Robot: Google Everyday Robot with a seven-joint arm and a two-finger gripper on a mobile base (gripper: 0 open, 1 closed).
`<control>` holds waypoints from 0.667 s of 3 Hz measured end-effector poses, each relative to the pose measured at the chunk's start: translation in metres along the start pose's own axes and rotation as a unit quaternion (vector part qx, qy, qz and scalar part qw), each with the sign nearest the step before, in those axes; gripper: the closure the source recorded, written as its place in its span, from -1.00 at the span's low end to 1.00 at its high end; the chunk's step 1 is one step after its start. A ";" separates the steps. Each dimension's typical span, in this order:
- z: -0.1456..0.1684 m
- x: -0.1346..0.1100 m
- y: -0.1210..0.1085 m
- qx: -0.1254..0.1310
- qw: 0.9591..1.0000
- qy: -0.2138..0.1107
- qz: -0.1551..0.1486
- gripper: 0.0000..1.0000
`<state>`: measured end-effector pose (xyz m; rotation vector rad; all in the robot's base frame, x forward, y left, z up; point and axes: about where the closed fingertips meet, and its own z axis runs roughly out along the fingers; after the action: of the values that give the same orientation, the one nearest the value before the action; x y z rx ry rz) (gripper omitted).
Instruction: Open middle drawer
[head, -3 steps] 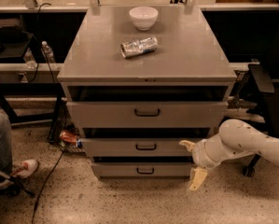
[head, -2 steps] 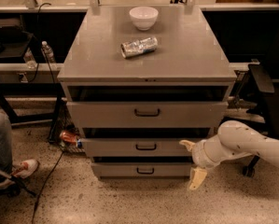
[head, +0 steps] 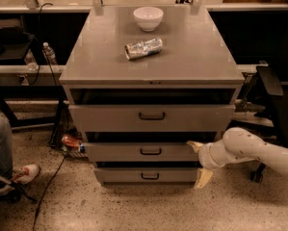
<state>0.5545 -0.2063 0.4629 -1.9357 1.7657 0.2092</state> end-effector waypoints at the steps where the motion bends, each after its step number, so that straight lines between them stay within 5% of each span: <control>1: 0.016 0.013 -0.015 0.032 0.999 0.014 -0.026 -1.00; 2: 0.029 0.017 -0.029 0.061 0.996 0.032 -0.058 -1.00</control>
Offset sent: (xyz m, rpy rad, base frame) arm 0.0498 -0.0023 -0.0258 -0.1136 -0.2423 0.0424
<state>0.5912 -0.2069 0.4383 -1.9672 1.6586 -0.0011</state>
